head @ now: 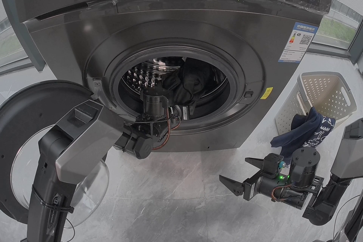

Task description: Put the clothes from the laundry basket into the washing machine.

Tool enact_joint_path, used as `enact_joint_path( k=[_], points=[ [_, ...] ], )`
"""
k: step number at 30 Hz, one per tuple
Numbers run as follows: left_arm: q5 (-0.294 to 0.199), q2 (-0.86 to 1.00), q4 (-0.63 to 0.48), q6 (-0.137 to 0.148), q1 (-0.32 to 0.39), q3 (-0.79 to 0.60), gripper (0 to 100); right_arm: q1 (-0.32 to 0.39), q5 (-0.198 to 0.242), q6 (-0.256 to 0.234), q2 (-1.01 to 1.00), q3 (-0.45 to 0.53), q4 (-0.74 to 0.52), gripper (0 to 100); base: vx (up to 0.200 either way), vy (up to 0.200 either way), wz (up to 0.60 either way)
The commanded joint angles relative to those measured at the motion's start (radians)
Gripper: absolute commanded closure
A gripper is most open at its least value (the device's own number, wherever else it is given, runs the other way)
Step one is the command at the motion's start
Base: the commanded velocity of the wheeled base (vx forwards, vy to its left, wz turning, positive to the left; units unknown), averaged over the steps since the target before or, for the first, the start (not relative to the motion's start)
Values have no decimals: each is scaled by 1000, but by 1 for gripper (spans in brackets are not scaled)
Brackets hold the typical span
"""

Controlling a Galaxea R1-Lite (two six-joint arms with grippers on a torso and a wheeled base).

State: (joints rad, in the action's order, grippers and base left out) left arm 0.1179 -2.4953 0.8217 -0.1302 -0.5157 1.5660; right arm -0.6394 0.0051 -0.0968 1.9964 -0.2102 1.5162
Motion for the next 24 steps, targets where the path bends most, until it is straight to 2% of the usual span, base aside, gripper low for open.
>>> enact_joint_path(
  k=[1, 8, 13, 24],
  points=[
    [-3, -36, -13, 9, 6, 43, 100, 0, 1, 0, 2, -8, 1, 0, 0, 0, 0],
    [14, -80, -3, 1, 6, 172, 100, 0, 1, -1, 2, -17, 1, 0, 0, 0, 0],
    [97, -189, 33, -20, 40, 434, 100, -2, 1, -1, 2, -28, 1, 0, 0, 0, 0],
    [108, -201, 79, -23, 62, 434, 100, -8, 1, -1, 7, -29, -1, 0, 0, 0, 0]
  ],
)
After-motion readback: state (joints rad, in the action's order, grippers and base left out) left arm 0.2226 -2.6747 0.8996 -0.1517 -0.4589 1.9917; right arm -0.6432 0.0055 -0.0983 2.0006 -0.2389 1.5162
